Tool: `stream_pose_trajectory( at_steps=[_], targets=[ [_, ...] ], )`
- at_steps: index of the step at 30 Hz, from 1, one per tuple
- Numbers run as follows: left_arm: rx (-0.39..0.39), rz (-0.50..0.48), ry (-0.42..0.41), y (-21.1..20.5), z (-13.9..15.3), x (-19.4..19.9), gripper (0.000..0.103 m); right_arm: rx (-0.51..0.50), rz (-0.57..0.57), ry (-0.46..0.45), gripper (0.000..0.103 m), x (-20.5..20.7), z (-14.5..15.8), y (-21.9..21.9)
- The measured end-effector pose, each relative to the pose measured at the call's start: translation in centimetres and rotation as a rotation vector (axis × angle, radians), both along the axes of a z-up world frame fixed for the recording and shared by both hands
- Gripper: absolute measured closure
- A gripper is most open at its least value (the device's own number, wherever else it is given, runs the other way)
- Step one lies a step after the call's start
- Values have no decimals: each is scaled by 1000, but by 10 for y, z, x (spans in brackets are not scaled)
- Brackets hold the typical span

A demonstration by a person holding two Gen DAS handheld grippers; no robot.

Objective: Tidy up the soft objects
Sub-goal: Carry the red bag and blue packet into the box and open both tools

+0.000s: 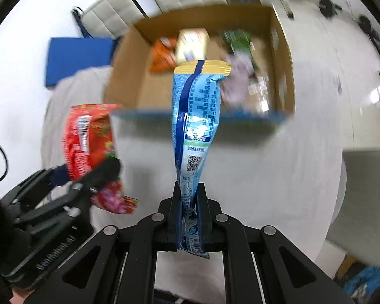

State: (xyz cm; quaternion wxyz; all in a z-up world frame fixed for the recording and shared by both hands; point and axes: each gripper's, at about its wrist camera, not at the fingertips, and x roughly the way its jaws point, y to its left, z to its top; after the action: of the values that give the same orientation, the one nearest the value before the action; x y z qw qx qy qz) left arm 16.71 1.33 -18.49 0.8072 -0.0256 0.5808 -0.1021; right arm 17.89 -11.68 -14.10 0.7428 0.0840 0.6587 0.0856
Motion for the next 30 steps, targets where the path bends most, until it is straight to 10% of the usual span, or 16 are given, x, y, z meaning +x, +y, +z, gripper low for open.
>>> stream_pose_trajectory(
  at_steps=[9, 30],
  targets=[
    [8, 15, -17, 20, 13, 105, 61, -47, -6, -60, 93, 85, 20, 23],
    [52, 32, 253, 30, -119, 188, 61, -89, -94, 154, 93, 178, -161, 7]
  ],
)
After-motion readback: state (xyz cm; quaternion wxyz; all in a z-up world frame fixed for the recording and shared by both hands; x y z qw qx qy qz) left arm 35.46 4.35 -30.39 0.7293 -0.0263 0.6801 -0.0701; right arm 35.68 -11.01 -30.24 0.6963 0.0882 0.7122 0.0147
